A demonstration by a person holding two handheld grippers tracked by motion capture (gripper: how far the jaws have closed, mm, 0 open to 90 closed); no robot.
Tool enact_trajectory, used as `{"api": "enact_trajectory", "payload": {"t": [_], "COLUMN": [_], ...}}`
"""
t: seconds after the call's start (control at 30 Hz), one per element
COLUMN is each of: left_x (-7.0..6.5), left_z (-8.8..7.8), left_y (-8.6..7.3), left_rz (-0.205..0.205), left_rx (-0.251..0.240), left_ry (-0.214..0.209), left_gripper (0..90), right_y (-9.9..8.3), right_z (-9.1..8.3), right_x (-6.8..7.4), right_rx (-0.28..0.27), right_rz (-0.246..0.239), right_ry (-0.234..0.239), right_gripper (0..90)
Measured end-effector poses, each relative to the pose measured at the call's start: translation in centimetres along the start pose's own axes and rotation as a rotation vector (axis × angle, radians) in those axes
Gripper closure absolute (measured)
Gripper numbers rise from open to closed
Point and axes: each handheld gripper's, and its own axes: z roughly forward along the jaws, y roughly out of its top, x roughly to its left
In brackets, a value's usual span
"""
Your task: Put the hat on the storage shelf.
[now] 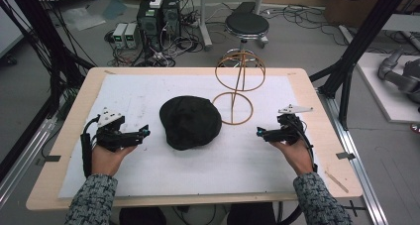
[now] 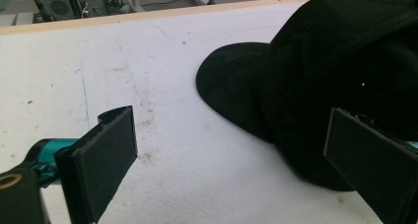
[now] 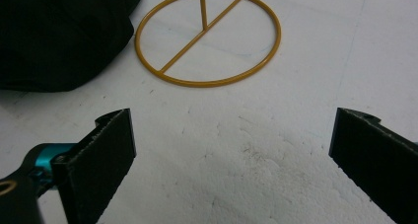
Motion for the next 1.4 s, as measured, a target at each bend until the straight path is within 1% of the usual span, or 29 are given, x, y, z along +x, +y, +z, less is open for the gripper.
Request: {"api": "enact_trajectory", "payload": {"t": [0.07, 0.23, 0.37, 0.4, 0.47, 0.5, 0.53, 0.57, 0.6, 0.63, 0.67, 0.77, 0.8, 0.83, 0.9, 1.03, 1.1, 1.13, 1.17, 1.23, 1.4], "left_x": [-0.2, -0.9, -2.2, -2.2, -3.1, -3.1, -3.8, -4.1, -4.1, -4.8, -4.8, -5.8, -6.2, -7.0, -7.8, -9.2, -9.8, -9.8, -10.3, -10.6, -11.0], "left_z": [0.0, 0.3, 0.9, 0.9, 1.3, 1.3, 1.4, 1.5, 1.5, 1.6, 1.6, 1.9, 2.1, 2.3, 2.6, 3.5, 3.9, 3.9, 4.2, 4.4, 4.9], "left_y": [0.1, 0.5, 1.1, 1.1, 1.3, 1.3, 1.4, 1.5, 1.5, 1.6, 1.6, 1.6, 1.6, 1.5, 1.3, 1.0, 0.9, 0.9, 0.9, 0.8, 0.7], "left_rz": [0.002, 0.005, 0.018, 0.018, 0.021, 0.021, 0.026, 0.027, 0.027, 0.026, 0.026, 0.028, 0.033, 0.04, 0.053, 0.067, 0.076, 0.076, 0.091, 0.105, 0.105], "left_rx": [-0.004, -0.009, -0.02, -0.02, -0.027, -0.027, -0.029, -0.033, -0.033, -0.041, -0.041, -0.035, -0.033, -0.033, -0.043, -0.026, -0.026, -0.026, -0.028, -0.027, -0.02], "left_ry": [0.003, -0.005, -0.028, -0.028, -0.049, -0.049, -0.064, -0.07, -0.07, -0.084, -0.084, -0.111, -0.116, -0.13, -0.137, -0.165, -0.175, -0.175, -0.174, -0.173, -0.168], "left_gripper": [6.4, 6.4, 6.4, 6.4, 6.5, 6.4, 6.5, 6.5, 6.4, 6.4, 6.5, 7.7, 7.7, 9.5, 11.7, 12.3, 13.9, 14.5, 15.5, 18.3, 19.4], "right_y": [0.1, 0.3, 0.5, 0.5, 0.6, 0.6, 0.6, 0.6, 0.5, 0.5, 0.5, 0.5, 0.5, 0.5, 0.6, 0.6, 0.5, 0.5, 0.5, 0.5, 0.4], "right_z": [-0.1, -0.2, -0.1, -0.1, -0.3, -0.3, -0.4, -0.4, -0.5, -0.5, -0.5, -0.5, -0.5, -0.4, -0.4, -0.4, -0.4, -0.4, -0.5, -0.6, -0.8], "right_x": [0.0, 0.0, 0.1, 0.1, 0.2, 0.2, 0.1, 0.1, 0.1, 0.1, 0.0, 0.1, 0.1, 0.1, 0.2, 0.2, 0.2, 0.1, 0.1, 0.0, -0.1], "right_rx": [-0.005, -0.01, -0.017, -0.015, -0.024, -0.024, -0.025, -0.024, -0.021, -0.023, -0.026, -0.022, -0.022, -0.021, -0.022, -0.021, -0.02, -0.021, -0.024, -0.023, -0.027], "right_rz": [-0.001, -0.005, -0.012, -0.013, -0.013, -0.013, -0.011, -0.014, -0.007, -0.005, -0.012, -0.006, -0.006, -0.011, -0.008, -0.008, -0.012, -0.014, -0.015, -0.009, -0.002], "right_ry": [0.0, 0.003, 0.009, 0.009, 0.013, 0.013, 0.014, 0.01, 0.011, 0.013, 0.009, 0.012, 0.012, 0.014, 0.013, 0.017, 0.018, 0.017, 0.018, 0.019, 0.015], "right_gripper": [3.4, 3.4, 3.4, 3.4, 3.4, 3.4, 3.4, 3.4, 3.4, 3.4, 3.4, 3.4, 3.4, 3.4, 3.4, 3.4, 3.4, 3.4, 3.4, 3.4, 3.4]}}
